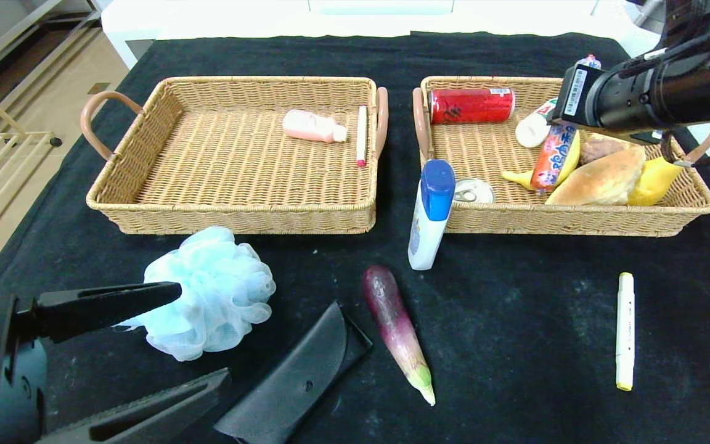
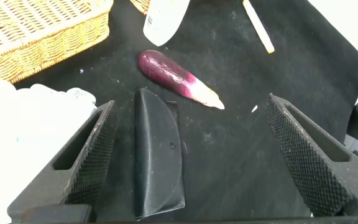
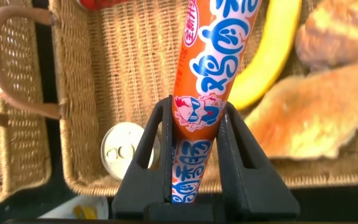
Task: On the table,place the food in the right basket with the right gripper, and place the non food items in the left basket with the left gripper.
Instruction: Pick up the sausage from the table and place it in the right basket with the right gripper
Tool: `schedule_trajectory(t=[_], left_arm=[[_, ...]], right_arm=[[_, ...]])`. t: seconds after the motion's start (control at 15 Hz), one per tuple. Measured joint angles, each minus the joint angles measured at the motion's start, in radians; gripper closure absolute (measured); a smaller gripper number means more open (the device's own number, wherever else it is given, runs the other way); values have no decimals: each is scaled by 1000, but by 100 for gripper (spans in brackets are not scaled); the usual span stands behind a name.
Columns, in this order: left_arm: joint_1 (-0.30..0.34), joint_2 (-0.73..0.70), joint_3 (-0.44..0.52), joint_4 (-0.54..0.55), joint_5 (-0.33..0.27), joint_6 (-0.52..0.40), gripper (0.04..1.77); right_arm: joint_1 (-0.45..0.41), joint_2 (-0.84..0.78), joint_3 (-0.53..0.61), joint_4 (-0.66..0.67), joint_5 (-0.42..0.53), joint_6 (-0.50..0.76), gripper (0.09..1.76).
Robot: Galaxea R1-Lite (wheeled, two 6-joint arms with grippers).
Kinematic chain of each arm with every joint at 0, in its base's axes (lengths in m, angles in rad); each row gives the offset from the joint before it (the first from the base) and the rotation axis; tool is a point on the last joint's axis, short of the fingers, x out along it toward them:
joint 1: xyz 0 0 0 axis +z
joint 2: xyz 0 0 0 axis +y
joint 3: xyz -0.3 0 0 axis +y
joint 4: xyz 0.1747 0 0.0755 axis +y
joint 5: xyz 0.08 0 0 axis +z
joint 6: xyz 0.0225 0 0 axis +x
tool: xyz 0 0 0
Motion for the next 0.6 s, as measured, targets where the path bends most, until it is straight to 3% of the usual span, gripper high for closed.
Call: schedule_trajectory(t=[0.4,0.6], left_arm=[[0,-4,-4,0,0,0,9],[0,-8,-5,0,0,0,9]], right_arm=[[-12,67,9,-226,-53,-70,134],[-13,85,16,-233,-56,-77,134]])
